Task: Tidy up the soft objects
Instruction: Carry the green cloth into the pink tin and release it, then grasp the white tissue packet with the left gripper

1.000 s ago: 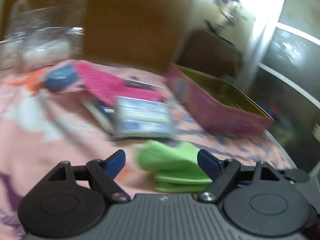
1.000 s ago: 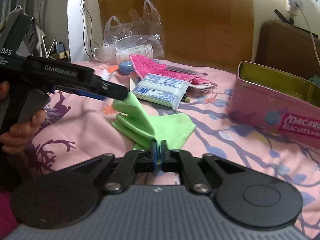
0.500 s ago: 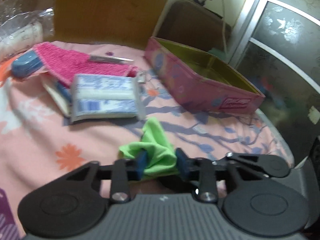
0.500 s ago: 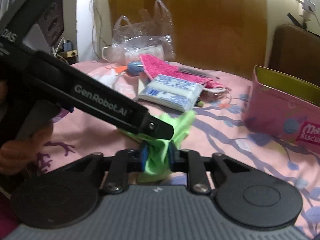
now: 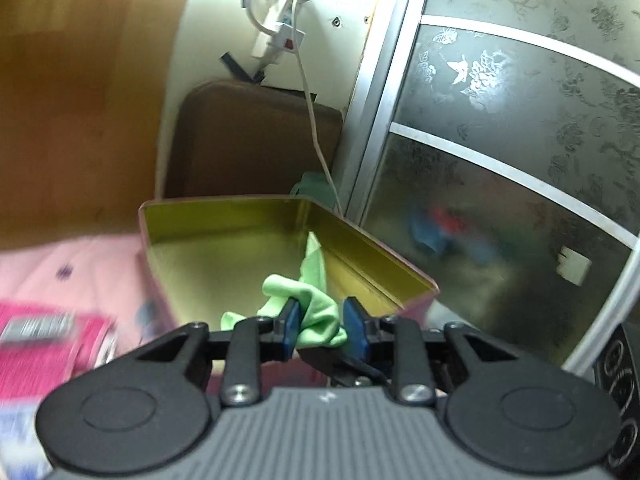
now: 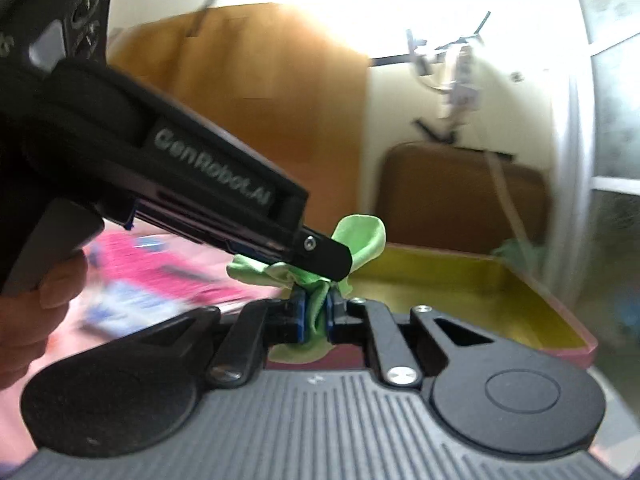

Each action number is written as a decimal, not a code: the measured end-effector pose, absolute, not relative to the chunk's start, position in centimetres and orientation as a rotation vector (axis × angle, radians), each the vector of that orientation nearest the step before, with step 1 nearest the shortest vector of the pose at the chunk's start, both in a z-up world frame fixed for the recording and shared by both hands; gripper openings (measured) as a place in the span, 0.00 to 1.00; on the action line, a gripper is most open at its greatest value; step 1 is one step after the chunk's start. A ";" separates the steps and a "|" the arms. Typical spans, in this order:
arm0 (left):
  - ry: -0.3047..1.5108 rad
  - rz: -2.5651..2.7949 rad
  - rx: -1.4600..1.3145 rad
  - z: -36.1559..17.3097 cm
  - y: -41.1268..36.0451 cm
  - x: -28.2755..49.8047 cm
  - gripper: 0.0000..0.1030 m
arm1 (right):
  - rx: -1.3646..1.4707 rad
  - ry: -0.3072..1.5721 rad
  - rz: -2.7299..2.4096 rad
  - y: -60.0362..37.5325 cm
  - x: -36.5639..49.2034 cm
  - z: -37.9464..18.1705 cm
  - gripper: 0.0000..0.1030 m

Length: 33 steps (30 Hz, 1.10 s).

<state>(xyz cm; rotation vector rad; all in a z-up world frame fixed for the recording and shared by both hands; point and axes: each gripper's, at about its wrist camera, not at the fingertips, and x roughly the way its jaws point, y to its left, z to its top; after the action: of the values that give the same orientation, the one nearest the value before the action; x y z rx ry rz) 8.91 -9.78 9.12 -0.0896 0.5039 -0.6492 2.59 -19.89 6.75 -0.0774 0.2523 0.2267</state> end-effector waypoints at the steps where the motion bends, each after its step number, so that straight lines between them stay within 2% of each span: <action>1: 0.506 -0.632 -0.077 9.0 -10.8 10.1 0.34 | -0.073 0.253 0.193 -20.3 3.6 6.7 0.15; 2: 0.516 -0.604 -0.065 8.7 -11.5 11.1 0.42 | -0.063 0.257 0.142 -20.9 4.9 6.5 0.21; 3: 0.537 -0.568 -0.055 8.3 -12.1 12.2 0.48 | -0.053 0.274 0.103 -21.4 6.2 6.3 0.40; 5: 0.586 -0.513 -0.060 7.6 -11.9 13.2 0.55 | -0.024 0.311 0.057 -22.4 7.4 5.9 0.58; 6: 0.592 -0.511 -0.087 7.5 -11.2 13.1 0.55 | -0.001 0.325 0.048 -23.0 7.2 5.8 0.61; 11: 0.499 -0.463 -0.160 7.2 -5.2 9.1 0.62 | 0.055 0.280 0.048 -23.8 2.9 5.1 0.63; 14: 0.485 -0.360 -0.224 6.4 0.0 6.8 0.62 | 0.100 0.274 0.100 -23.2 1.1 5.1 0.63; 21: 0.551 -0.131 -0.373 3.2 10.1 3.8 0.59 | 0.111 0.462 0.427 -16.8 2.5 4.8 0.63; 24: 0.572 -0.122 -0.400 2.2 11.4 3.4 0.59 | 0.107 0.569 0.522 -13.7 4.2 4.3 0.63; 27: 0.593 -0.163 -0.413 1.8 11.0 4.0 0.53 | 0.088 0.616 0.556 -11.3 5.9 4.0 0.62; 31: 0.598 -0.194 -0.386 1.3 10.1 4.6 0.53 | 0.138 0.688 0.560 -9.9 7.9 3.5 0.61; 33: 0.623 -0.205 -0.379 0.8 9.5 5.1 0.52 | 0.150 0.717 0.557 -9.6 8.1 2.8 0.51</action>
<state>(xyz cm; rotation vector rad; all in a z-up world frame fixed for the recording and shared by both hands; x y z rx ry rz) 5.15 9.51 0.79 -0.3792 0.6233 -0.2048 8.11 -9.59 2.81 0.1497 0.7171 0.5571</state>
